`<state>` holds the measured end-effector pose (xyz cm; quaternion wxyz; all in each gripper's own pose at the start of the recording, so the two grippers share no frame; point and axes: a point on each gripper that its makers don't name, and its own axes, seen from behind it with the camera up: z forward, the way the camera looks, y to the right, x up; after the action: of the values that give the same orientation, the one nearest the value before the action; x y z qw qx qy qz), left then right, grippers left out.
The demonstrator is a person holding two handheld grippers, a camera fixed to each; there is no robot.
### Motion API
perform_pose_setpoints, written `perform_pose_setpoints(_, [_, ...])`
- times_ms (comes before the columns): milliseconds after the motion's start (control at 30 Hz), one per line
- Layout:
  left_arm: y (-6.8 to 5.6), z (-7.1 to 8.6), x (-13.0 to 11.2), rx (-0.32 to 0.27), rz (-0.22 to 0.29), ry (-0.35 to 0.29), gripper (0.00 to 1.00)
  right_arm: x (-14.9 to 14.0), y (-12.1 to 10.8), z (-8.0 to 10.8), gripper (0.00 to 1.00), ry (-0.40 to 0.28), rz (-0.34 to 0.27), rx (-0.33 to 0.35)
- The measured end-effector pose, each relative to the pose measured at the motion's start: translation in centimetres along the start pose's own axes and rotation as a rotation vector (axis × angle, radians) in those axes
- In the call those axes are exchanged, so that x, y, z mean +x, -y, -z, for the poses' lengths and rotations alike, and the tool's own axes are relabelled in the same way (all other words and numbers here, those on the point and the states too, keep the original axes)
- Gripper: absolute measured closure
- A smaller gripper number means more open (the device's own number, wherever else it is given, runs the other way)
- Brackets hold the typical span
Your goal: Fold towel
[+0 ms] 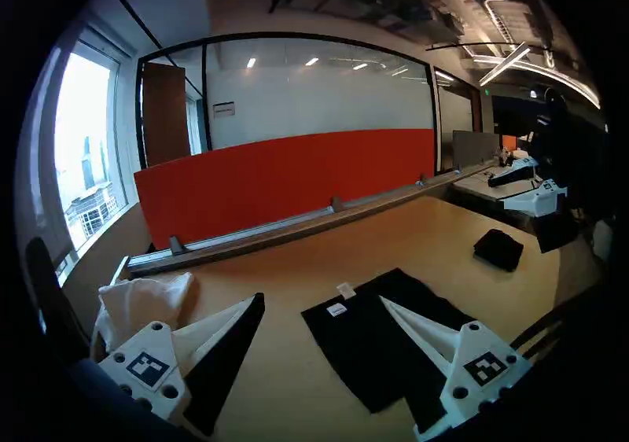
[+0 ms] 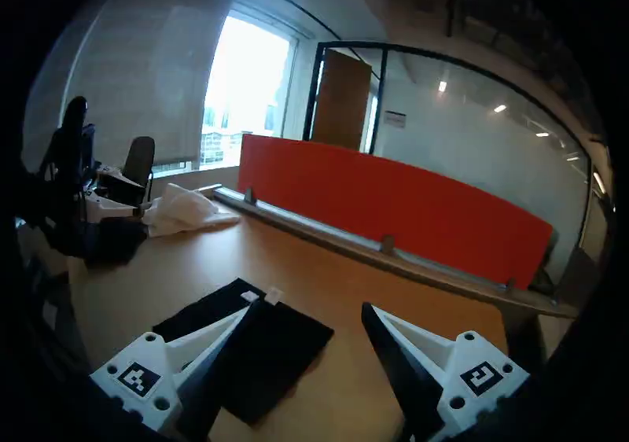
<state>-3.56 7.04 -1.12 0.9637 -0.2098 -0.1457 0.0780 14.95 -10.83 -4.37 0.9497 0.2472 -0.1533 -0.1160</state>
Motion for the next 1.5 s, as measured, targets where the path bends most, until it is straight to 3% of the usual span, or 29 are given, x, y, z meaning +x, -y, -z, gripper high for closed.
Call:
perform_pose_setpoints(467, [-2.8, -1.1, -5.0, -0.058, -0.037, 0.075, 0.03, -5.1, 2.1, -1.4, 0.0, 0.071, 0.01, 0.06])
perform_pose_setpoints(1067, [-6.0, -2.7, -12.3, -0.131, -0.048, 0.178, 0.03, -13.2, 4.7, -3.7, 0.0, 0.176, 0.017, 0.126])
perform_pose_setpoints(1500, [-7.5, -3.7, -17.3, -0.174, -0.071, 0.26, 0.03, -19.1, 7.0, -5.3, 0.0, 0.264, 0.034, 0.175])
